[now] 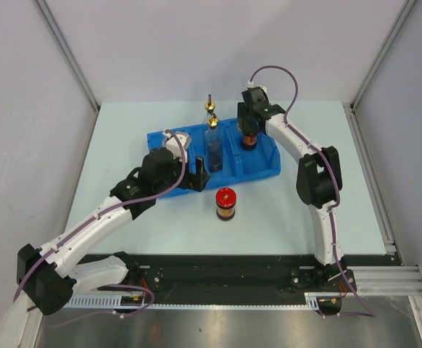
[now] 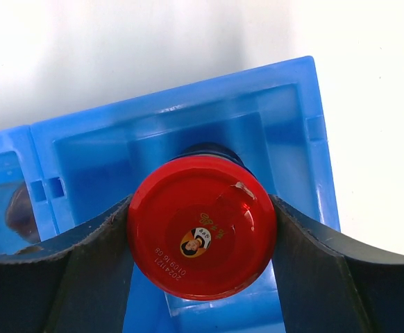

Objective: Organize the condiment bottles

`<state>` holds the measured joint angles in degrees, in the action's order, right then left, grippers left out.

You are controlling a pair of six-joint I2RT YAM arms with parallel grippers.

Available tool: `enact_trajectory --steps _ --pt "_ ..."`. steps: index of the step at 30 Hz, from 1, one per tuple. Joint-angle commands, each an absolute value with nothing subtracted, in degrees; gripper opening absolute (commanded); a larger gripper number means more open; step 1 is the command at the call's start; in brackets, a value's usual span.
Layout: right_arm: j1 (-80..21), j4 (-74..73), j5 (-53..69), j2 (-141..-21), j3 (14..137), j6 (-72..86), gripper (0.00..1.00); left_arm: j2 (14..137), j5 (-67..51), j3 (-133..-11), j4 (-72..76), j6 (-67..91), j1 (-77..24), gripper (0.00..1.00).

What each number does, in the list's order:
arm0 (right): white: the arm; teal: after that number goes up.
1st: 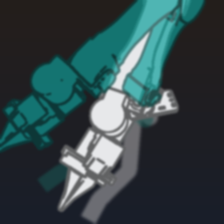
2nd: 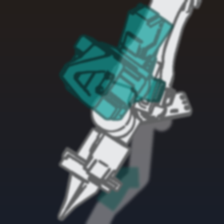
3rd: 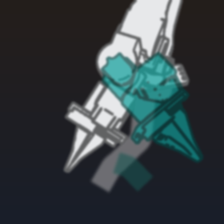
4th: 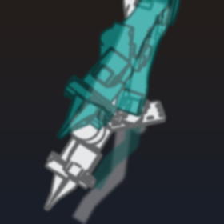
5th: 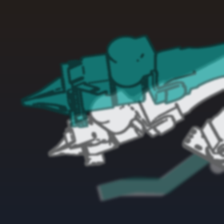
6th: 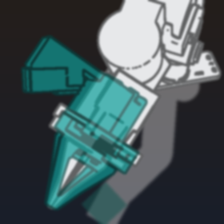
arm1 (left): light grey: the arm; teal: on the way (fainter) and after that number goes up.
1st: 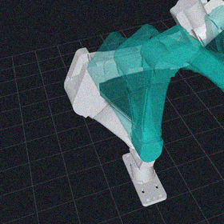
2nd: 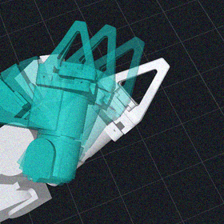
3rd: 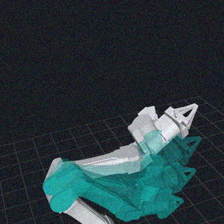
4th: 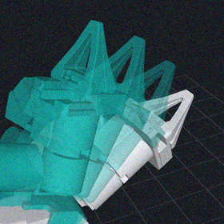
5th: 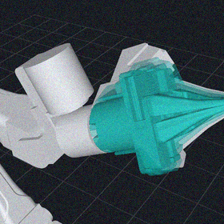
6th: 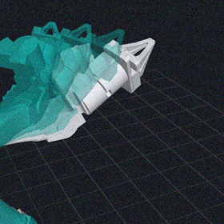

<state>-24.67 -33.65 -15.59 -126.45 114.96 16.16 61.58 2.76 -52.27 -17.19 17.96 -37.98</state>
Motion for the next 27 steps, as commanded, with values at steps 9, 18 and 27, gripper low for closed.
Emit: enact_trajectory --steps 9,18,27 --pt "-24.7 -31.5 -17.0 -125.2 119.3 15.6 1.00 63.8 2.7 -54.1 -17.5 17.2 -41.6 1.00" --pt "-24.7 -29.4 -17.4 -112.7 111.5 17.0 1.00 64.4 2.8 -53.3 -16.9 16.4 -44.8 1.00" --pt "-24.5 -29.9 -16.5 -94.1 93.4 19.4 1.00 69.2 4.5 -53.1 -14.6 16.8 -49.0 1.00"
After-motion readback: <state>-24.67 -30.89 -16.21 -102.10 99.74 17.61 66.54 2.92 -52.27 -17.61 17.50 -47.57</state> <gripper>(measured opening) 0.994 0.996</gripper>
